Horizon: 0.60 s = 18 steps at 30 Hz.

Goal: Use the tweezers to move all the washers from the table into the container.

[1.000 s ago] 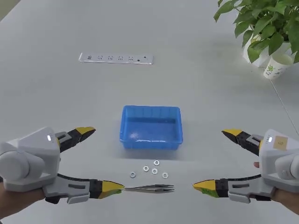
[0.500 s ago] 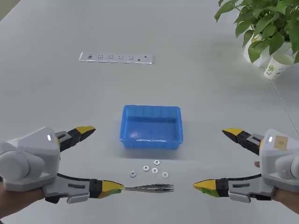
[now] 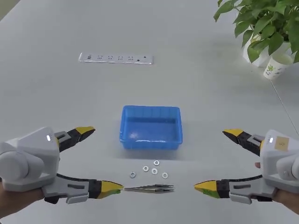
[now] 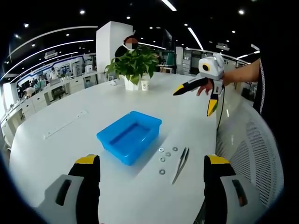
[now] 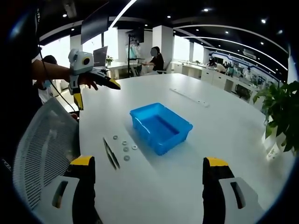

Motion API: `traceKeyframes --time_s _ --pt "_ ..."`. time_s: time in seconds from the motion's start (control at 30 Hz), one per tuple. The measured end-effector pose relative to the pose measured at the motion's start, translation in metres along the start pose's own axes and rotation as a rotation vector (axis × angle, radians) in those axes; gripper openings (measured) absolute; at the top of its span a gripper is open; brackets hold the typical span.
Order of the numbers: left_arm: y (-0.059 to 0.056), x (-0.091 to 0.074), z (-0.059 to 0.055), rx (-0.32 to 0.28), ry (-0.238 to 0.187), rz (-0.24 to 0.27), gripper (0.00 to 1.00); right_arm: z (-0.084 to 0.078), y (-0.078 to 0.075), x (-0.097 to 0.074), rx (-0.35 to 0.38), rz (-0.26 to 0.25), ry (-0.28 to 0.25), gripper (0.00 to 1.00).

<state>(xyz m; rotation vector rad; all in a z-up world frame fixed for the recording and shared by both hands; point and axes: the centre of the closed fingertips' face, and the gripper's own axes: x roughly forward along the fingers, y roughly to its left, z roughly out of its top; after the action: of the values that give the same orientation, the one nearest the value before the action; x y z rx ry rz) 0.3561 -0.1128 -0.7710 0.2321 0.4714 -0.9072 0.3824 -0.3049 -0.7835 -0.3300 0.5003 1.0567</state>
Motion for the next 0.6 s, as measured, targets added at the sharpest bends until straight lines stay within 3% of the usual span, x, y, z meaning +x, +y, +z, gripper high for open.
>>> traceKeyframes --time_s 0.33,0.6 --pt "-0.0029 0.0006 0.0006 0.018 0.011 -0.011 0.96 0.0005 -0.0001 -0.0008 -0.022 0.009 0.011 0.97" --pt "-0.0079 0.0046 -0.0067 0.042 0.045 -0.032 0.92 -0.0022 0.0006 0.0032 -0.058 0.026 0.036 0.95"
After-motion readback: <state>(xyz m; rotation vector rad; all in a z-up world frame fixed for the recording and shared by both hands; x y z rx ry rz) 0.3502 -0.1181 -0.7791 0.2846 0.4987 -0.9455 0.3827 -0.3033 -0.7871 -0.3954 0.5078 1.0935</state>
